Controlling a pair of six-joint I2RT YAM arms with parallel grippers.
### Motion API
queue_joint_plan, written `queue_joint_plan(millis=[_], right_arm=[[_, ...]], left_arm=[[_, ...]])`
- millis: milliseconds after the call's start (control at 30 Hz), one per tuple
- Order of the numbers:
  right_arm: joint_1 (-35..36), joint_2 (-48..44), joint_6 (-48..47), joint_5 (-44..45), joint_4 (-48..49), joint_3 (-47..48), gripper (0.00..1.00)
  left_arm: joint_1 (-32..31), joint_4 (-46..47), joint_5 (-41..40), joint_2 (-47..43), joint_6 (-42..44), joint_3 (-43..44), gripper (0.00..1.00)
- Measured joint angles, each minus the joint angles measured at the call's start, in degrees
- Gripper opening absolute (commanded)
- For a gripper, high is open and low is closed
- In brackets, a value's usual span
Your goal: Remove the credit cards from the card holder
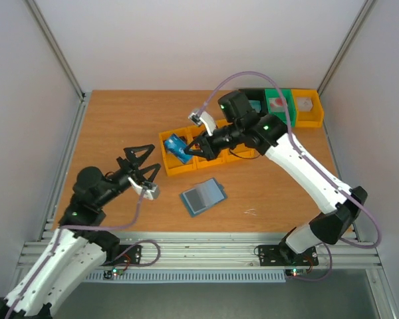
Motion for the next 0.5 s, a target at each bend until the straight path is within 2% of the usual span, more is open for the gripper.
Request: queue_joint_plan(millis=[100,167,333,467,500], right_arm=[[1.9,-2.6,-9.7,7.4,-8.7,2.1,0.01],[6.3,-5.0,-17.1,13.6,-14.1,2.1,0.01],[17.0,-6.0,-30.4,25.6,-22.0,3.3,0.01],[20.8,-4.9,-35.8,31.0,-24.9,5.1,0.01],[21.3,-4.3,-36.6,31.8,-25.4,6.2,0.01]], left_arm=[[0.0,-15.4,4.6,1.6,-15.5,11.2,0.81],[0.0,-22.2,10.4,3.3,-28.3,16.5,0.78],[0.0,-27.5,20.7,5.6,-55.3,17.1,0.66],[0.0,-29.5,27.2,6.6,-65.3,17.1,0.52],[0.0,-29.9,28.4,6.8,-66.8,17.1,0.52]])
